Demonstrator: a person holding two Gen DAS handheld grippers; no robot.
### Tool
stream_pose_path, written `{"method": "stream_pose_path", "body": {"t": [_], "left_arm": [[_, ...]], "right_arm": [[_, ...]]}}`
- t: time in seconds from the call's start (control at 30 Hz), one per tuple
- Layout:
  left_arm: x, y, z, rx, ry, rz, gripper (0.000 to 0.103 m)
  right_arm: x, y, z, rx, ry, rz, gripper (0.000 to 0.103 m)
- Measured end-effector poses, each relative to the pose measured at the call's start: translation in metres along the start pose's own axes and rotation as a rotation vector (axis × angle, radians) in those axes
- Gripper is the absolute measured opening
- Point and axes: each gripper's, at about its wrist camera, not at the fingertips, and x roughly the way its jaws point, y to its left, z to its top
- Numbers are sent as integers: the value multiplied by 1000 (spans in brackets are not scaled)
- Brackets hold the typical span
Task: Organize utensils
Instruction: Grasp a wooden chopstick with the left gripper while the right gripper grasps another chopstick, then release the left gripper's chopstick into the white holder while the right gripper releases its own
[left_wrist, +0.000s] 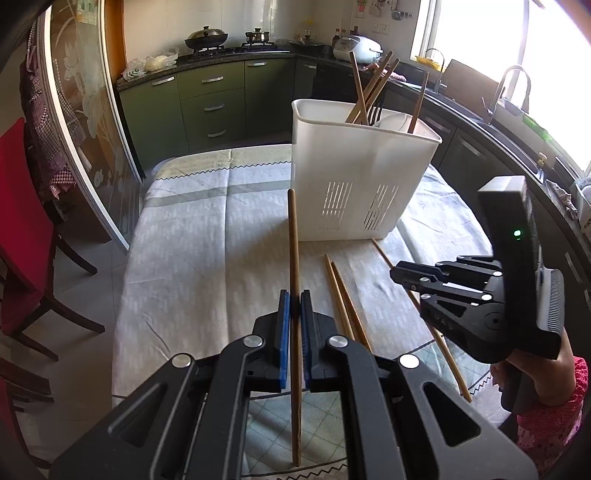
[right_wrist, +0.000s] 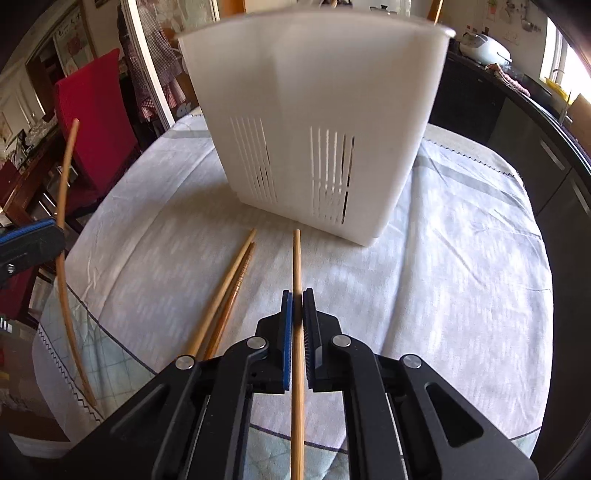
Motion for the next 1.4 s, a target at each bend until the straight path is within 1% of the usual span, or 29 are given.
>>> {"method": "stream_pose_path", "body": {"t": [0.13,0.3,0.33,0.53,0.7,0.83,1.07,1.23,1.4], "left_arm": [[-11,-1,0,2,-21,-6,6],[-22,-2,0,12,-34,0,6],[-24,-2,1,14,-36,0,6],[-33,-2,1,18,-55,4,6],[-38,-5,3,25,-65,4,6],[-43,-6,7,27,-83,-5,6],[-55,-10,23,28,-127,-25,6],[-71,-15,45,33,-167,-54,6],[-95,-22,74,50,-230,-67,6]], "right_arm": [[-50,-8,-4,29,-120,36,6],[-110,-15,-23,58,-254,69,6],[-123,-15,-30,58,-272,71,6],[-174,-14,-41,40,-354,66,6],[-199,-11,-44,24,-389,62,6],[-209,-9,-38,21,-412,60,6],[-227,-2,-13,-21,-450,62,6],[-251,2,10,-49,-489,65,6],[-279,3,43,-62,-532,63,6]]}}
